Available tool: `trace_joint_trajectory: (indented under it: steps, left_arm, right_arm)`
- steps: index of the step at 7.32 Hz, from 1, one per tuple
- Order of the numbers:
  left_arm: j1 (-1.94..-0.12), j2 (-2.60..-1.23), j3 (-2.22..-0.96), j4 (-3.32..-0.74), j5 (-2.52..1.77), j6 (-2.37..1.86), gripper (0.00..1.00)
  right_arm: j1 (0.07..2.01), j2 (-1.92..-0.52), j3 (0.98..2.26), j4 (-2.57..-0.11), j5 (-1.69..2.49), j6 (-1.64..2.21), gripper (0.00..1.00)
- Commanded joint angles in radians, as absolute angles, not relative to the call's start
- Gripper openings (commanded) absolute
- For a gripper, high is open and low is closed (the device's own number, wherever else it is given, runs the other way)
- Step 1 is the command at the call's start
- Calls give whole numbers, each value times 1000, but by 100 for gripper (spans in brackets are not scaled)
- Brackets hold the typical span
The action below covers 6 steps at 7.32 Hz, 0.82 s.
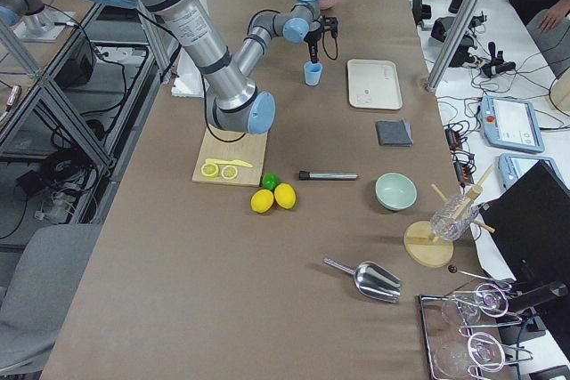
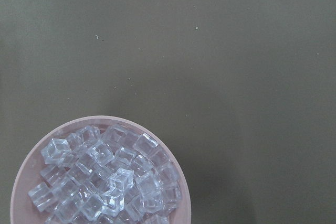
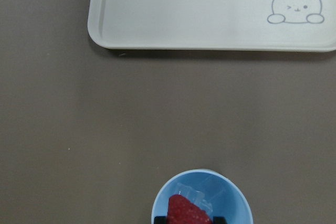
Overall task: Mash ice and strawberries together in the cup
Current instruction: 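Carry the strawberry with the right gripper over the blue cup and release, then move the right gripper back toward the metal muddler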
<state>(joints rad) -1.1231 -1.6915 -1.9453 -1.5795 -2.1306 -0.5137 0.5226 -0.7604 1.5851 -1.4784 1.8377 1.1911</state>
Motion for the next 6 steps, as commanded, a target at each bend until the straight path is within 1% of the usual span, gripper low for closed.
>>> trace_joint_trajectory:
  steps: [1,2,3,4,5,6]
  left_arm:
    - [-1123,-1692,-1945,-1582,-2129,-505,97]
    - [-1121,-1700,-1933,-1583,-2128,-503,97]
    - [-1121,-1710,-1922,-1583,-2120,-502,97]
    - [-1120,-1710,-1924,-1585,-2112,-500,97]
    - [-1121,-1710,-1924,-1588,-2114,-502,97]
    - [-1121,-1709,-1915,-1610,-2114,-503,97]
  right_arm:
    - [509,-779,1595,-1477,1821,1192,100]
    - [534,-779,1606,-1480,1830,1189,100]
    - [576,-813,1667,-1500,1860,1184,100]
    - [662,-889,1733,-1512,1944,1164,100]
    - [790,-958,1743,-1514,2076,1070,100]
    - [899,-1036,1737,-1514,2151,888,100]
